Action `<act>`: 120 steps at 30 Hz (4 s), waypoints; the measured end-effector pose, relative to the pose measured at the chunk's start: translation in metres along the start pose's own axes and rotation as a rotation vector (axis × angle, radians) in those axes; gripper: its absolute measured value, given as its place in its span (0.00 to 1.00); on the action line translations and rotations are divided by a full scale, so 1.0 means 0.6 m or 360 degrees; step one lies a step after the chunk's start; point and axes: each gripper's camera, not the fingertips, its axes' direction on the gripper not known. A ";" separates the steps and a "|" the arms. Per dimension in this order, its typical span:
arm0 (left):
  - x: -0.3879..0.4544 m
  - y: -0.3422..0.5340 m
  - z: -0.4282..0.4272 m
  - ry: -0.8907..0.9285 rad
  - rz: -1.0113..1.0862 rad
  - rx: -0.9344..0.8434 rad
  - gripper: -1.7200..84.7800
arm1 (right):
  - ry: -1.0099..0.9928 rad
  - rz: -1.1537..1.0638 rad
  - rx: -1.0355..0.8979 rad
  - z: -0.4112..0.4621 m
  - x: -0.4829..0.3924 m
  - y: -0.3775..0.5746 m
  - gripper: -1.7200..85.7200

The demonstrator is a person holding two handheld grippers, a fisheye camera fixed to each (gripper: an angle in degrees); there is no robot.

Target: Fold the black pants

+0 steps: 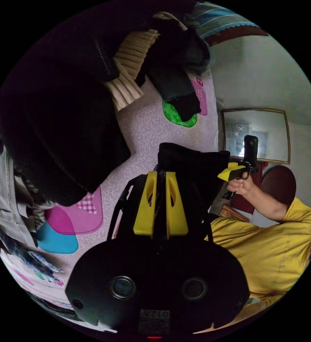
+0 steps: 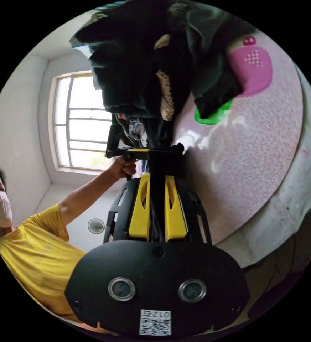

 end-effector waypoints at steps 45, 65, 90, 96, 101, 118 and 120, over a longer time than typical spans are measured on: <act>-0.089 0.805 -0.217 -0.0089 -0.0478 0.0656 0.12 | 0.1688 -0.2401 -0.1114 1.013 -0.660 1.020 0.14; -0.031 0.720 -0.329 -0.0281 -0.0436 0.0627 0.12 | 0.1778 -0.1938 -0.1153 0.935 -0.546 0.933 0.12; -0.074 0.583 -0.248 0.0165 -0.0591 0.0368 0.04 | 0.1634 -0.1910 -0.1193 0.865 -0.467 0.772 0.04; 0.051 0.695 -0.310 -0.0198 -0.0462 0.0547 0.03 | 0.1550 -0.1763 -0.0908 0.800 -0.496 0.692 0.03; 0.108 0.779 -0.273 -0.0457 -0.0560 0.0433 0.02 | 0.1184 -0.1473 -0.0944 0.838 -0.480 0.602 0.03; 0.218 1.004 -0.280 -0.0275 -0.0885 0.0832 0.03 | 0.1056 -0.1635 -0.0994 0.898 -0.479 0.470 0.03; 0.249 1.014 -0.255 -0.0325 -0.0934 0.0742 0.03 | 0.0974 -0.1662 -0.0999 0.936 -0.492 0.445 0.03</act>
